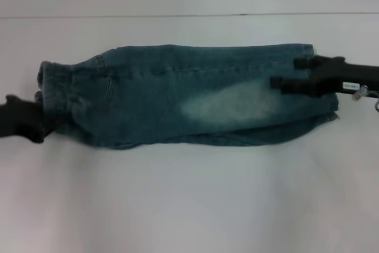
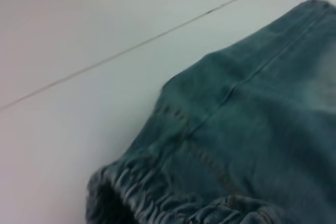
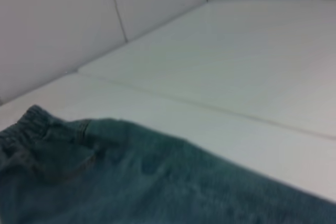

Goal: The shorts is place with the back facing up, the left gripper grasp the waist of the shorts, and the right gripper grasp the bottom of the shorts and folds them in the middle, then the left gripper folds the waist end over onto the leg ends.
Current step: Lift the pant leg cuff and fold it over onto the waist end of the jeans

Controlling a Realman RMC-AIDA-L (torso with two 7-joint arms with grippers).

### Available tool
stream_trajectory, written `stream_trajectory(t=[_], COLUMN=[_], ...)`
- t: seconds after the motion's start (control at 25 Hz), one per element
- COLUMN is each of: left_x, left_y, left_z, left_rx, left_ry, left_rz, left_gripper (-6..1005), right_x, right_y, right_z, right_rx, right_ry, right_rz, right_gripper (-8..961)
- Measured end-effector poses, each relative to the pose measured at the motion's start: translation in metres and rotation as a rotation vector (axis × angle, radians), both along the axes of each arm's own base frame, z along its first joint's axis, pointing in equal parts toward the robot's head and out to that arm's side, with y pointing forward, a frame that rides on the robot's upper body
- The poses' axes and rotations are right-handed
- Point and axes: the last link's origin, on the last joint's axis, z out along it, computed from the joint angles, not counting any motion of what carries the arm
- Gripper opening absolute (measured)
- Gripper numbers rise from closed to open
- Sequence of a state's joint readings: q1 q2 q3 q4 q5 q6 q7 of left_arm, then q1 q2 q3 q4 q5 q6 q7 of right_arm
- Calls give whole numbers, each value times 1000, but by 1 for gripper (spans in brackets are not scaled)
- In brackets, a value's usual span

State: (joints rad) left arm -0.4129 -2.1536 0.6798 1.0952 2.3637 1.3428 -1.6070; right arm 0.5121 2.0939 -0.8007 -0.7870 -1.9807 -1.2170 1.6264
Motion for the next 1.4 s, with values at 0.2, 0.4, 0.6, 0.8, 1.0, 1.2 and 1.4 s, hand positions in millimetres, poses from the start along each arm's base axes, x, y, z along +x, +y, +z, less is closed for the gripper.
stream_trajectory(t=[0.2, 0.4, 0.6, 0.8, 1.0, 1.2, 1.4], left_x=[38, 73, 114, 156, 198, 243, 276], left_y=[13, 31, 51, 67, 77, 82, 85], left_z=[20, 32, 32, 31, 25, 13, -5], left_rx=[-61, -113, -165, -197, -226, -267, -312], left_ry=[-4, -7, 6, 17, 24, 44, 62], left_rz=[-30, -27, -28, -62, -109, -154, -185], left_gripper=[104, 93, 92, 92, 92, 93, 93], right_x=[3, 3, -8, -25, -38, -51, -68], right_y=[6, 17, 30, 30, 26, 23, 13], right_z=[-13, -39, -78, -104, -120, -134, -152], right_rx=[102, 175, 156, 137, 111, 74, 9], right_ry=[29, -21, -158, -204, -231, -256, -253], right_rz=[52, 81, 115, 184, 253, 312, 381], right_gripper=[866, 708, 572, 370, 156, 24, 0])
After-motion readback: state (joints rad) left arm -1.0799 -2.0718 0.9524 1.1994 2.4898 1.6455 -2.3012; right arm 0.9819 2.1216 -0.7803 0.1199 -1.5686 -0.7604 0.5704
